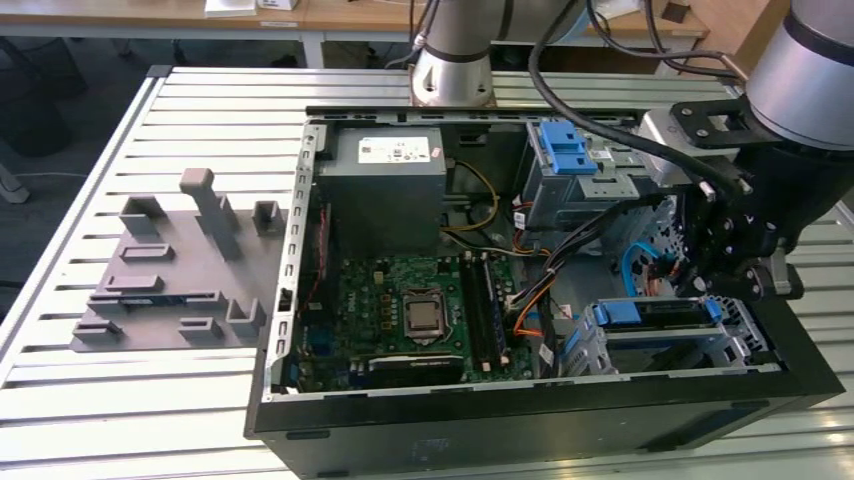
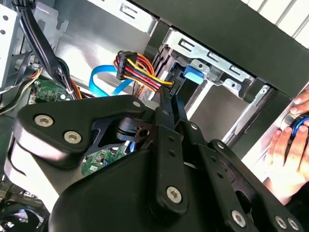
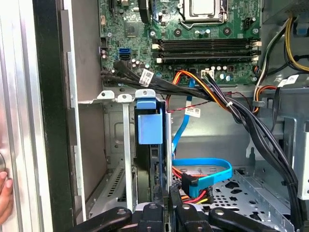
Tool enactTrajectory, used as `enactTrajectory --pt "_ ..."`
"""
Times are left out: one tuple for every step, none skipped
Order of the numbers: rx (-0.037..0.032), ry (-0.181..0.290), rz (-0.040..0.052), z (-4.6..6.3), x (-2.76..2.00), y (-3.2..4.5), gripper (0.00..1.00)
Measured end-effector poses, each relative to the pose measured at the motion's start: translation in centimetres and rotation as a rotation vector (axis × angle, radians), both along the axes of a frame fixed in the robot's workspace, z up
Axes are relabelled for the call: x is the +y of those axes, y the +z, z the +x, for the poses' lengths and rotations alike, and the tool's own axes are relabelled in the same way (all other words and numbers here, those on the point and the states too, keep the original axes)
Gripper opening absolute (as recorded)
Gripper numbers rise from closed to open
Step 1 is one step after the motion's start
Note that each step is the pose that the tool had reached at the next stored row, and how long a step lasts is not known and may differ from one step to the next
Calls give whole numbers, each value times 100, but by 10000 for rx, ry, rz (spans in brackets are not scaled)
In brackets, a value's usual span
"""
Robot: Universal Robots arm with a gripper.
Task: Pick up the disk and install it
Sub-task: 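Insert the first disk wire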
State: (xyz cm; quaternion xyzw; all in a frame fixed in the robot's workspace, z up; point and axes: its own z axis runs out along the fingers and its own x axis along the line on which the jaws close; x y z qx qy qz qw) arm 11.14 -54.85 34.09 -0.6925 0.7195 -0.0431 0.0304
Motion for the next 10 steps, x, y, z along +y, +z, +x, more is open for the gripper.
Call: enactTrajectory --pt "-22 7 11 -14 -2 -4 17" --pt "-47 17 24 -29 -2 -9 17" --pt "-73 24 42 -41 -3 -10 17" --pt "-93 30 60 -46 -3 -12 17" --pt "-120 37 67 -50 -4 -14 17" --pt "-153 50 74 -56 -5 -16 17" --pt "-196 69 79 -61 -6 -17 17" --pt "-248 88 84 -65 -6 -19 17" --pt "-294 105 95 -72 -10 -22 17" --pt "-322 112 114 -80 -15 -24 17"
